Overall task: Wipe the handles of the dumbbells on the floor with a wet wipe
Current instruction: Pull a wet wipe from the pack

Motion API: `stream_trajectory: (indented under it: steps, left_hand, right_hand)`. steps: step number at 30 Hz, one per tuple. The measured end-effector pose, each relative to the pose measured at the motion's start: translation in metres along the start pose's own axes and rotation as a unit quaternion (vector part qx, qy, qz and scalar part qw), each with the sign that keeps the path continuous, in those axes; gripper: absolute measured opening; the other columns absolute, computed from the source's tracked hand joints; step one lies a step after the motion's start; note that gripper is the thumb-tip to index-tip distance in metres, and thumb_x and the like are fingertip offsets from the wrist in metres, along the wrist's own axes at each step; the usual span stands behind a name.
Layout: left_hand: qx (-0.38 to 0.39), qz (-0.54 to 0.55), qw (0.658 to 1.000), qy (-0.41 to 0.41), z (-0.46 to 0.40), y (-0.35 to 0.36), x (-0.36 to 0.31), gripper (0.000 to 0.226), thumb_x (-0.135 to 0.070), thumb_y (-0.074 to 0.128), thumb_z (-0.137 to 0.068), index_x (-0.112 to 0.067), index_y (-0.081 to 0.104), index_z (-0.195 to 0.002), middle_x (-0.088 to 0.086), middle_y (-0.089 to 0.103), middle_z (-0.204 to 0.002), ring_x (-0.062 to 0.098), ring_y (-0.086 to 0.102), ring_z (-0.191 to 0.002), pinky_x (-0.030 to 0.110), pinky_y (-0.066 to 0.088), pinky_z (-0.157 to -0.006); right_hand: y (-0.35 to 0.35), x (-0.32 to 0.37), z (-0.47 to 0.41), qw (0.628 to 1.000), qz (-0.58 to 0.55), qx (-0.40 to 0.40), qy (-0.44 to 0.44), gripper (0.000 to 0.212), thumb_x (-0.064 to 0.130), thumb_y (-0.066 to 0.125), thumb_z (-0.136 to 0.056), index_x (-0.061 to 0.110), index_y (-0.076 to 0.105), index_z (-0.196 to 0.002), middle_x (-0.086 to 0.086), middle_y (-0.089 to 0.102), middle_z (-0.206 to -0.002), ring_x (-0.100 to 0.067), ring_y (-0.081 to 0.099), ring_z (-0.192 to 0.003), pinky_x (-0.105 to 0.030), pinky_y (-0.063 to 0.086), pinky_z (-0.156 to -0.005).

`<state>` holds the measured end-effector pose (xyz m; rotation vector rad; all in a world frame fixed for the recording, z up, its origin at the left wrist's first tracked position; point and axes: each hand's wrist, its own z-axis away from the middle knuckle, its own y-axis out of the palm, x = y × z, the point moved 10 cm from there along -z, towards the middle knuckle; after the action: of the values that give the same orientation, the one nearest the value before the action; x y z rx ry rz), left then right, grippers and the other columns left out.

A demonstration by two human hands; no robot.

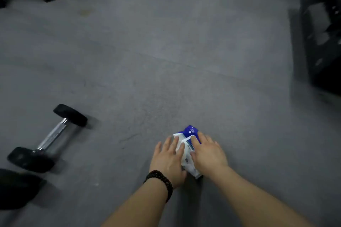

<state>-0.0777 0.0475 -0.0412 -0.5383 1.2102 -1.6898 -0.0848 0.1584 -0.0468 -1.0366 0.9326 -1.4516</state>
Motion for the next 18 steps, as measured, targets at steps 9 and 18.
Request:
stream_trajectory:
  steps: [9,18]
  left_hand:
    - [-0.079,0.009,0.997,-0.018,-0.02,0.048,-0.001,0.087,-0.06,0.043,-0.077,-0.008,0.044,-0.146,0.009,0.038,-0.155,0.02,0.015,-0.145,0.047,0.024,-0.115]
    - [-0.029,-0.004,1.0,-0.007,-0.008,0.057,0.001,0.088,-0.055,0.037,-0.09,-0.016,-0.003,-0.158,-0.002,-0.013,-0.164,0.013,-0.032,-0.139,0.044,-0.016,-0.119]
  right_hand:
    - [0.026,0.004,-0.015,0.991,0.0,-0.131,-0.002,0.036,0.045,0.07,-0.072,0.017,0.067,-0.093,-0.001,0.063,-0.09,-0.021,0.057,-0.079,-0.034,0.05,-0.063]
    - [0.042,0.009,-0.018,0.998,0.02,-0.055,-0.028,0.041,0.042,0.052,-0.089,0.01,0.062,-0.114,-0.009,0.063,-0.11,-0.027,0.055,-0.094,-0.038,0.051,-0.076]
